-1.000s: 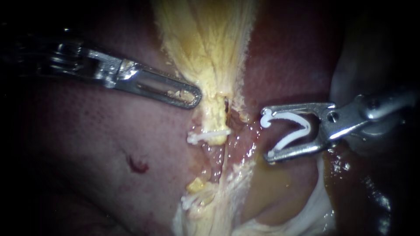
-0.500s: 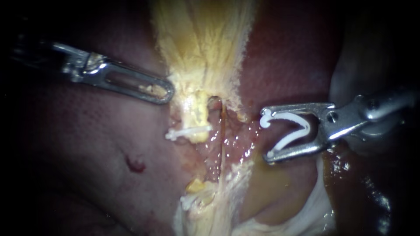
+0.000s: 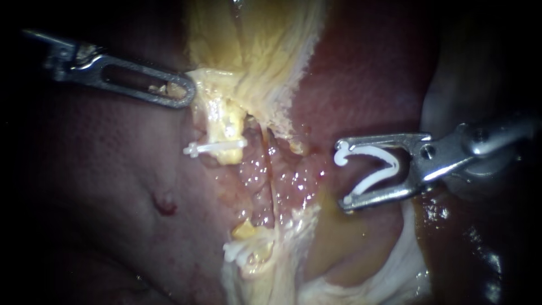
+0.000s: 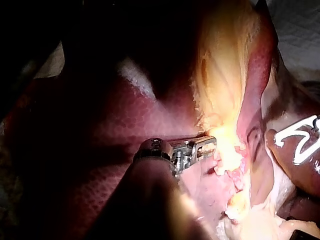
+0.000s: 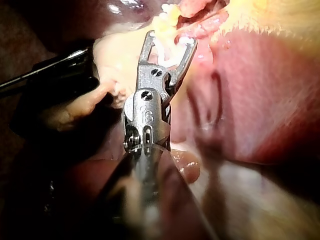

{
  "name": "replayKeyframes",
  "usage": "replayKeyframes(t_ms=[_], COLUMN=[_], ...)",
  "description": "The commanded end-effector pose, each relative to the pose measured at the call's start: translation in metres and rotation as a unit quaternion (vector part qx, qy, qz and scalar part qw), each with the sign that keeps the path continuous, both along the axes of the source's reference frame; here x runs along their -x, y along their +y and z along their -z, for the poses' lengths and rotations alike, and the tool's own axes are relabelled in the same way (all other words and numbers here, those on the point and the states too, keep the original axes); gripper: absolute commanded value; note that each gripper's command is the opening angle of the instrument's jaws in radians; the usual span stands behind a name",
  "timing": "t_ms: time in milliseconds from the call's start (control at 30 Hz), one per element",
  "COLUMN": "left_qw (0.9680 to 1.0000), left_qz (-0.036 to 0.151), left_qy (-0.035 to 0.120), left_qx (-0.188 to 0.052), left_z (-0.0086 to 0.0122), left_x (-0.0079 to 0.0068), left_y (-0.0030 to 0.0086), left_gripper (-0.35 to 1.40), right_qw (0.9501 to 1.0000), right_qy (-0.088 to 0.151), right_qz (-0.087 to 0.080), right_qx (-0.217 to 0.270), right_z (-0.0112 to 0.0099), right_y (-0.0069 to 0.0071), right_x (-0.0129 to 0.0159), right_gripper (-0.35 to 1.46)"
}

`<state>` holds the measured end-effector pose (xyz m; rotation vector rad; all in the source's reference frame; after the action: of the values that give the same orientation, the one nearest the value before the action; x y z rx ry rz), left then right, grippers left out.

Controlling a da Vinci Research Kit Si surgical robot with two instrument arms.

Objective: Clipping first clip right tube

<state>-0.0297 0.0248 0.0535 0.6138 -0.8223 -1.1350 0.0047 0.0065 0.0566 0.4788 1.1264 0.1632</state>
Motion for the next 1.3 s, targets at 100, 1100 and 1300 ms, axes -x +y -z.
replayKeyframes(t_ms=[100, 1100, 1300], left_qw=[1.0, 1.0, 1.0], left_qz=[0.0, -0.002, -0.002], left_qy=[0.0, -0.004, -0.004], left_qx=[-0.001, -0.005, -0.005], left_z=[0.0001, 0.0015, 0.0015], left_x=[0.0, 0.0, 0.0], left_y=[-0.0001, -0.0009, -0.001], left_gripper=[-0.35, -0.35, -0.35], right_qw=[1.0, 0.9881, 0.9877], right_qy=[0.002, -0.023, -0.023], right_qz=[0.003, -0.02, -0.019], right_qx=[0.0, -0.151, -0.153], right_z=[-0.0004, -0.012, -0.0133], right_y=[-0.0003, -0.004, -0.0039], right_x=[-0.0004, -0.006, -0.0065], right_gripper=[0.49, 0.49, 0.49])
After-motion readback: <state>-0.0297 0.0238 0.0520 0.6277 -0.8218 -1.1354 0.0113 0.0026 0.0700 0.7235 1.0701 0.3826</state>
